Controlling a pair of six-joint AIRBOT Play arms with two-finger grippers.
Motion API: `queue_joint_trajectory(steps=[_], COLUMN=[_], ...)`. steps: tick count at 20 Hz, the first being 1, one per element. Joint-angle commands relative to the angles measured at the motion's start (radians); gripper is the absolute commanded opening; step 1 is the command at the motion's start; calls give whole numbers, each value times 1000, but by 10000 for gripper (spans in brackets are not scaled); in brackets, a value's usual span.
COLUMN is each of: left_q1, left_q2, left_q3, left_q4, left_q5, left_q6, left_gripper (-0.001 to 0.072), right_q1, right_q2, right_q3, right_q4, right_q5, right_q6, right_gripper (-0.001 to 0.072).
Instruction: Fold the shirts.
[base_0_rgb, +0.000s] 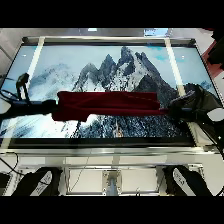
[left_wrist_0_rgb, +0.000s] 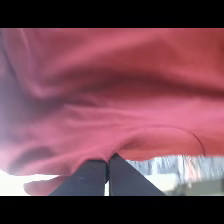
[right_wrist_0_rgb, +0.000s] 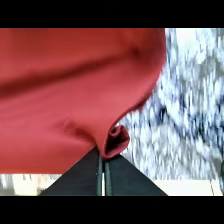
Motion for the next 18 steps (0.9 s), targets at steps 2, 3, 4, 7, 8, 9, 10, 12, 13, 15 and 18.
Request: queue_joint_trajectory(steps=[2, 3, 4, 7, 8, 9, 10, 12, 13, 15, 18], left_q1=[-8, -21, -34, -85, -96, -105, -113, -119, -119, -119, -119], left_q2=[-214, -270, -317, -455, -496, -535, -570, -624, -640, -657, -658], left_q3=[148, 177, 199, 234, 235, 235, 235, 235, 235, 235, 235], left_q4=[42, 60, 84, 167, 172, 172, 174, 182, 182, 182, 177], left_q5=[68, 80, 105, 203, 227, 243, 258, 309, 340, 405, 441], left_q6=[42, 44, 43, 18, 17, 17, 14, 13, 6, -9, -8], left_gripper=[7, 6, 7, 7, 7, 7, 7, 7, 7, 7, 10], right_q1=[121, 145, 161, 171, 171, 171, 172, 177, 180, 192, 201], right_q2=[-216, -289, -356, -542, -589, -631, -669, -726, -750, -792, -812], right_q3=[157, 218, 274, 418, 451, 473, 490, 499, 499, 499, 499], right_q4=[-25, -36, -48, -57, -55, -52, -51, -51, -52, -58, -59], right_q5=[-142, -171, -193, -220, -224, -230, -239, -259, -259, -254, -255], right_q6=[3, 4, 18, 55, 55, 58, 57, 57, 57, 56, 50], right_gripper=[28, 29, 29, 29, 29, 29, 29, 29, 29, 30, 32])
